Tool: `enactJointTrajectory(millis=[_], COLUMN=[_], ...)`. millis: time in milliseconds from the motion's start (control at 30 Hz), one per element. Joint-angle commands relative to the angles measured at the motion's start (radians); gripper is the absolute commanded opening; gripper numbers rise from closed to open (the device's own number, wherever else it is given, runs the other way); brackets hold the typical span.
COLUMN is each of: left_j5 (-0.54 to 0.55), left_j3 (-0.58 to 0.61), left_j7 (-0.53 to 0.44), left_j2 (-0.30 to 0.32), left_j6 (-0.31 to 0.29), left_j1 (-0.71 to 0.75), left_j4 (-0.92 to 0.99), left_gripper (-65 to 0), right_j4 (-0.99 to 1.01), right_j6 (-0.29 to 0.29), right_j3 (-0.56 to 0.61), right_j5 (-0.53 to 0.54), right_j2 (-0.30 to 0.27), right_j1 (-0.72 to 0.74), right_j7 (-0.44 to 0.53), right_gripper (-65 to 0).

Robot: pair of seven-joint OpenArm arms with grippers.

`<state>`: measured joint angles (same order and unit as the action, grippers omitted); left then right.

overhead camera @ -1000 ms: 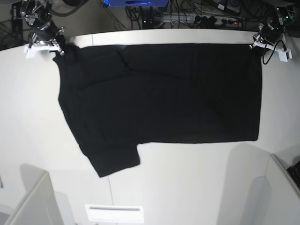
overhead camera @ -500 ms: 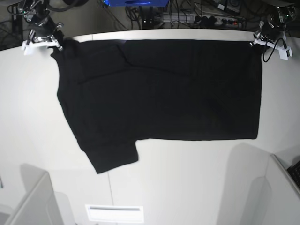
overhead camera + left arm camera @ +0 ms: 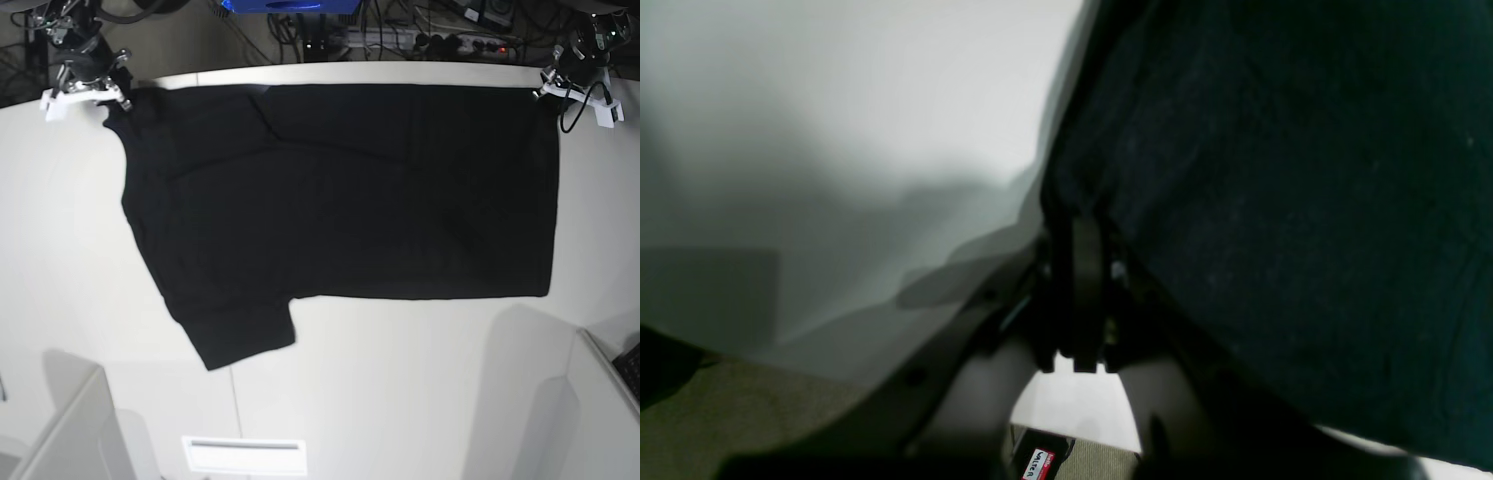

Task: Fold the T-shirt properly
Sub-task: 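Pull the shirt taut with both grippers, then open and release, then reach both grippers across to the opposite sleeve and hem edge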

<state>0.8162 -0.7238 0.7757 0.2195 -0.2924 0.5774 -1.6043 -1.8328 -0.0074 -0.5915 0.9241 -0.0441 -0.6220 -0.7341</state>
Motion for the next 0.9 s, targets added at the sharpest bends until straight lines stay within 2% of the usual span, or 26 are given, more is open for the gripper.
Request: enactJointTrajectory(millis=[0,133,300,367,433,533,700,800,867], left_j5=[0.007,0.007,0.007,0.007,0.007,0.01,0.015,0.015,0.013], left_j3=[-0.01,-0.01,-0.024,-0.075,-0.13,-0.194,-0.264,-0.29,-0.29], left_j7=[-0.008,-0.009,-0.009,-0.009,-0.008,-0.005,-0.003,-0.006,-0.008], left_j2=[0.018,0.018,0.018,0.013,0.011,0.013,0.014,0.013,0.013], left_j6=[-0.008,-0.008,-0.008,-0.008,-0.008,-0.008,-0.008,-0.008,-0.008], left_j1=[0.014,0.025,0.028,0.025,0.025,0.023,0.026,0.023,0.017], left_j4=[-0.029,-0.063,-0.084,-0.087,-0.09,-0.09,-0.12,-0.156,-0.192], left_gripper=[-65.0,-65.0,-35.5,-26.2,-20.6,-18.6,-18.4,-18.6,-18.6], right_j4=[-0.015,-0.015,-0.015,-0.02,-0.021,-0.021,-0.021,-0.021,-0.021], right_j6=[0.008,0.007,0.007,0.005,0.005,0.004,0.004,0.007,0.008], right_j3=[-0.006,-0.006,-0.008,-0.008,-0.008,-0.015,-0.134,-0.178,-0.176], right_j5=[0.011,0.011,0.011,0.011,0.011,0.011,0.011,0.011,0.011], right_j2=[-0.009,-0.009,-0.009,-0.009,-0.01,-0.01,-0.003,-0.015,-0.052], right_j1=[-0.008,-0.008,-0.011,-0.023,-0.026,-0.028,-0.022,0.0,0.026], right_j7=[0.008,0.006,0.006,0.008,0.008,0.009,0.008,0.008,0.008], right_gripper=[-65.0,-65.0,-46.8,-43.4,-43.4,-43.4,-43.1,-42.9,-42.9])
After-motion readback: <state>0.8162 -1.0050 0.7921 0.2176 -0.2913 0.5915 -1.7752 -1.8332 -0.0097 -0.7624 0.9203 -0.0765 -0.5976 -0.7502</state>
